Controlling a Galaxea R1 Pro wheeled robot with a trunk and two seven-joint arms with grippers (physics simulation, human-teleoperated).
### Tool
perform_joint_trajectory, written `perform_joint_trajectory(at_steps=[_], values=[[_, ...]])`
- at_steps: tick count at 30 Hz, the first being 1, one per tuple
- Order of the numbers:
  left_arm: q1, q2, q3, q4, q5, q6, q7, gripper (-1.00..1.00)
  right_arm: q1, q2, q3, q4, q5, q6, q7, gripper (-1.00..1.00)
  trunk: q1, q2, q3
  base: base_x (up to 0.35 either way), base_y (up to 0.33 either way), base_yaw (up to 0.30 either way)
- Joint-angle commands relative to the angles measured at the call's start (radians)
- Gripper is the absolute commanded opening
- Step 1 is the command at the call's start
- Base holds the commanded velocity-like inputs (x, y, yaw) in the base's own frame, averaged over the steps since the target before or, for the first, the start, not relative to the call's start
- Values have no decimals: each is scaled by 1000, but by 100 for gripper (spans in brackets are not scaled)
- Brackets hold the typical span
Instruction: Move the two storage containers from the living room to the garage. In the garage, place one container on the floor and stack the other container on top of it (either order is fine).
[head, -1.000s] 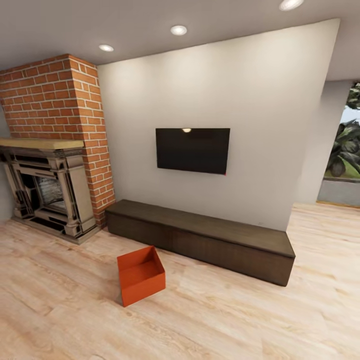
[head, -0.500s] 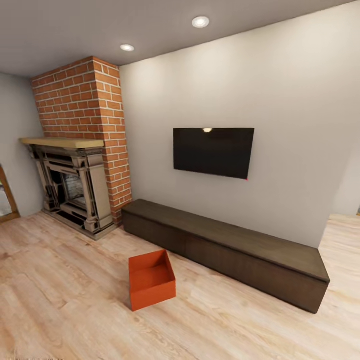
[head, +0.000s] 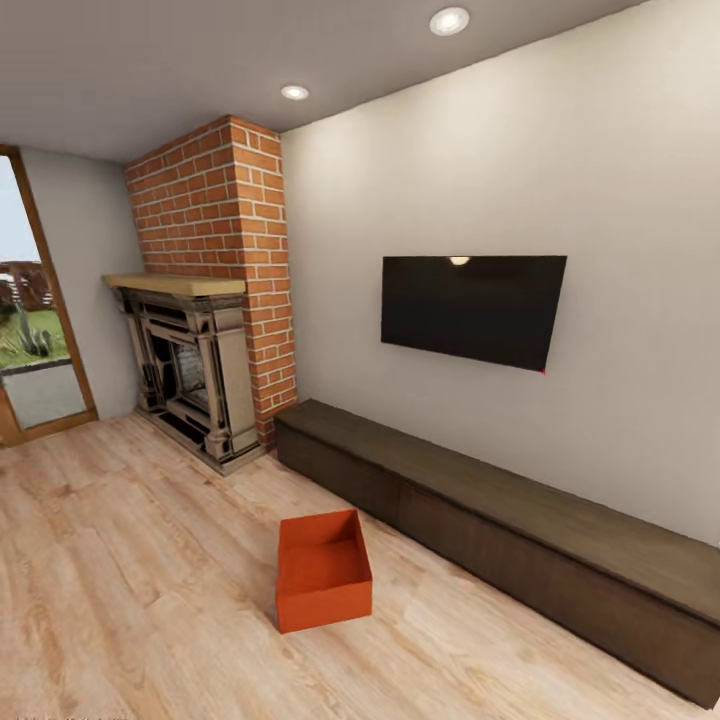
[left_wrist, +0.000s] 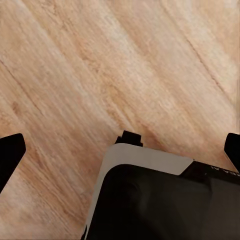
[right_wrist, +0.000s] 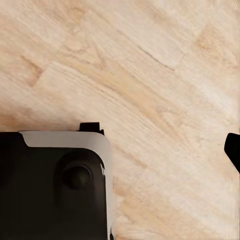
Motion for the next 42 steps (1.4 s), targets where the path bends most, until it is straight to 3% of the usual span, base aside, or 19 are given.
perform_joint_trajectory(at_steps=[1,18,29,42], values=[[-1,0,-6,1,8,-3,3,100,-1,0,9,3,-7,-5,-1,100,1,-1,-1,250,-179,270],[-1,0,-6,1,8,-3,3,100,-2,-1,8,3,-9,-5,-1,100,1,-1,-1,250,-179,269],[-1,1,-6,1,8,-4,3,100,-1,-1,9,3,-7,-5,-1,100,1,-1,-1,251,-173,27],[-1,1,-6,1,9,-7,3,100,-2,-8,10,3,-7,-6,9,100,1,-1,-1,299,-13,0]])
